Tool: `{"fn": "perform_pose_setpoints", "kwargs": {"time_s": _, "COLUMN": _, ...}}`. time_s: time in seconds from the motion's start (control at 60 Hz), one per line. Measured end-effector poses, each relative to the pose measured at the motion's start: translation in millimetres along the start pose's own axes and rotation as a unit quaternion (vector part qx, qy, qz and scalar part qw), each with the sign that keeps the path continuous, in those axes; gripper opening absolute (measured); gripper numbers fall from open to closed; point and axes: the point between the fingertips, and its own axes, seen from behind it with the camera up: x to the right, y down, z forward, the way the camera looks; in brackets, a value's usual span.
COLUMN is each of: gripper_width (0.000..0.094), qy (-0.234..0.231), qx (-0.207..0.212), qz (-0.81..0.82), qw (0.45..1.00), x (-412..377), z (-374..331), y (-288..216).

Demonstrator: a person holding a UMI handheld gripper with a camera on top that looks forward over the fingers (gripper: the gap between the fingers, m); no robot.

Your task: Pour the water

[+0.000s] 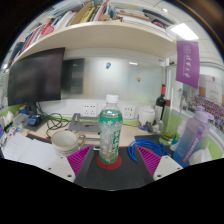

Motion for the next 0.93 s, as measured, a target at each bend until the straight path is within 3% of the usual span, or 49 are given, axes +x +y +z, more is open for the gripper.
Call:
{"fn": "perform_pose_setpoints", "kwargs": {"time_s": 0.4, "gripper_width": 0.0858, "qy": -0.022, "qx": -0.044, "qz": 0.074, "qw": 0.996, "x": -119, "z": -210, "y": -74}}
{"fn": "perform_pose_setpoints", "kwargs": {"time_s": 0.683, "gripper_width": 0.0856, "qy": -0.038, "qx": -0.027, "qz": 0.084, "qw": 0.995, "x": -162, "z": -272, "y": -111}}
{"fn": "perform_pose_setpoints", "kwargs": {"time_s": 0.933, "gripper_width": 0.0855, "qy": -0.023, "qx": -0.023, "qz": 0.059, "qw": 0.998, "x": -165, "z": -285, "y": -113}}
